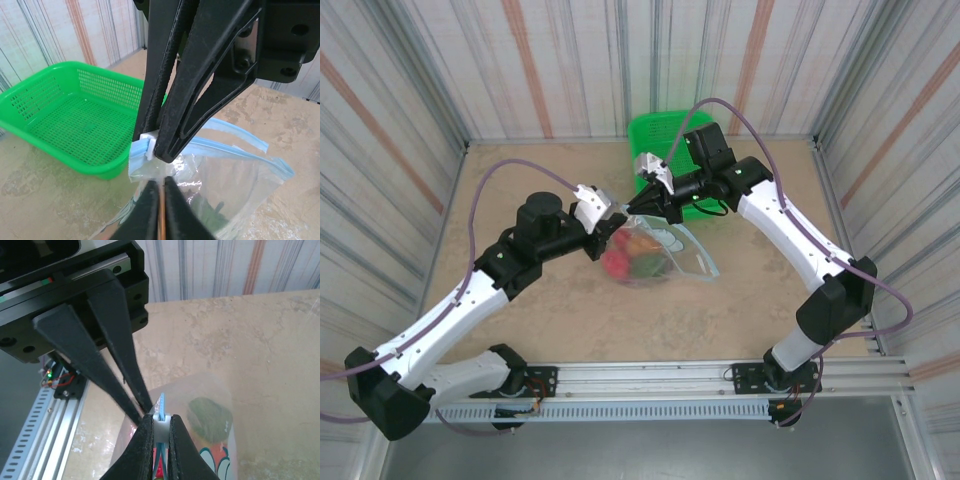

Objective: Place the food in the zip-top bag and seal the zipper

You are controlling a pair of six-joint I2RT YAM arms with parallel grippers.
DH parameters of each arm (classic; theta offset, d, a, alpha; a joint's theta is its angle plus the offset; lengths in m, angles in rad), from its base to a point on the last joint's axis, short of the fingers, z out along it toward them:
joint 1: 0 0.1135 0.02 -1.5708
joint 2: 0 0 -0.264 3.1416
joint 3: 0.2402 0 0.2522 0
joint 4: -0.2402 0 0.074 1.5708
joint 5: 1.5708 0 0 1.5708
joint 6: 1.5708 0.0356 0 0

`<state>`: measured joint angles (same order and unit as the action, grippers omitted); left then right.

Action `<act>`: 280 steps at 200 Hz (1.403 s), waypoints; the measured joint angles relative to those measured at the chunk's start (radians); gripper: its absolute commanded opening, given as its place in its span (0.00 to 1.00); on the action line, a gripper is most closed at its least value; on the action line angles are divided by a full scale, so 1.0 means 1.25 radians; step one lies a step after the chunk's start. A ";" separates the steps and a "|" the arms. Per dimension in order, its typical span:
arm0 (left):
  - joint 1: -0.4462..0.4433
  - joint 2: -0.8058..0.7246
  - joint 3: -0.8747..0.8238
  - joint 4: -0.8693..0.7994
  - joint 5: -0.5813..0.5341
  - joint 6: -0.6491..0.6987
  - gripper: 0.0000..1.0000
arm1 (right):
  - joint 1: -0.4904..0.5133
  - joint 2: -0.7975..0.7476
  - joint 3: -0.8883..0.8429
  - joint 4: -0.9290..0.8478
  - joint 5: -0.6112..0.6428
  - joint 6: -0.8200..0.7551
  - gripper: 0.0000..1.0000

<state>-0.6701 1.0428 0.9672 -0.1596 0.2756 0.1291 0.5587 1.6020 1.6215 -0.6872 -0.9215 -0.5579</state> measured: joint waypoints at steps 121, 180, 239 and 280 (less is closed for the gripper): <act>0.054 -0.027 0.118 -0.021 0.050 0.098 0.59 | -0.039 -0.013 0.147 0.018 -0.168 0.024 0.00; 0.060 0.025 0.163 -0.035 0.167 0.111 0.09 | -0.038 -0.006 0.105 0.019 -0.154 0.025 0.00; 0.066 0.029 0.151 -0.060 0.184 0.107 0.00 | -0.031 -0.010 0.061 0.028 -0.143 0.027 0.00; 0.066 0.024 0.134 -0.040 0.177 0.087 0.00 | -0.024 -0.014 0.058 0.029 -0.115 0.034 0.00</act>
<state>-0.5880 1.0725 1.1351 -0.2096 0.4969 0.2382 0.5289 1.5848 1.6943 -0.6510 -1.0657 -0.5159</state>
